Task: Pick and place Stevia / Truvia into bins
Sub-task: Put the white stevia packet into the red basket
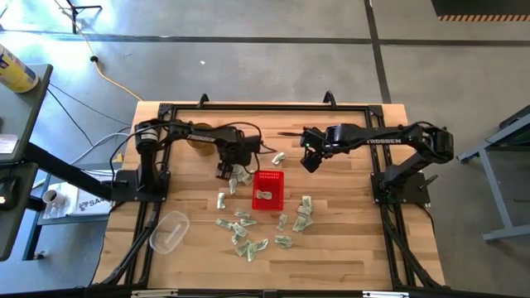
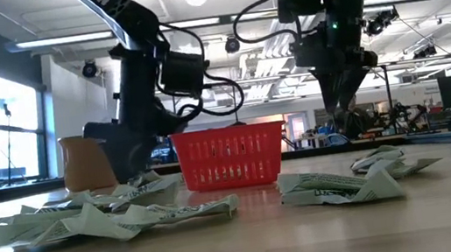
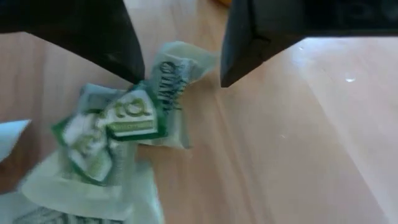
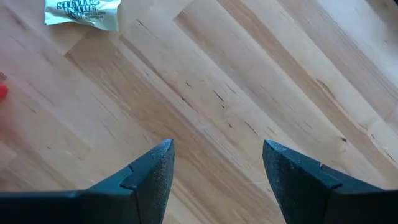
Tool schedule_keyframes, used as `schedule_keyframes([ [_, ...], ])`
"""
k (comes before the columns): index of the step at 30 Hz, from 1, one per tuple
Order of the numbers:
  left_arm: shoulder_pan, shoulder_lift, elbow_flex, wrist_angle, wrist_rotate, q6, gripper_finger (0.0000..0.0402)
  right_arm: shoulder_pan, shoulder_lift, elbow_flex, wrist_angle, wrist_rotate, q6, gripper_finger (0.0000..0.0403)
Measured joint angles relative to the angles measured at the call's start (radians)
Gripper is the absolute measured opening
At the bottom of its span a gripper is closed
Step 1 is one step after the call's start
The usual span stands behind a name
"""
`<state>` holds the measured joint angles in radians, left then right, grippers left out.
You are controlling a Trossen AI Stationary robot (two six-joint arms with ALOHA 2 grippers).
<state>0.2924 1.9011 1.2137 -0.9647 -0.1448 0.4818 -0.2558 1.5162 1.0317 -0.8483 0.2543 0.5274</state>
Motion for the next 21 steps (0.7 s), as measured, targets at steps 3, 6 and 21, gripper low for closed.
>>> schedule_keyframes([
  [3, 0.041, 0.0, 0.0, 0.035, 0.064, 0.049, 0.018, 0.0, 0.0, 0.0, 0.001, 0.002, 0.0, 0.0236],
  [6, 0.08, 0.0, 0.0, 0.076, 0.111, 0.057, 0.0119, 0.0, 0.0, 0.0, 0.001, 0.009, 0.001, 0.0236],
  [21, 0.113, 0.002, 0.233, -0.09, 0.173, -0.018, 0.0024, 0.001, 0.0, 0.0, 0.069, 0.007, 0.002, 0.0236],
])
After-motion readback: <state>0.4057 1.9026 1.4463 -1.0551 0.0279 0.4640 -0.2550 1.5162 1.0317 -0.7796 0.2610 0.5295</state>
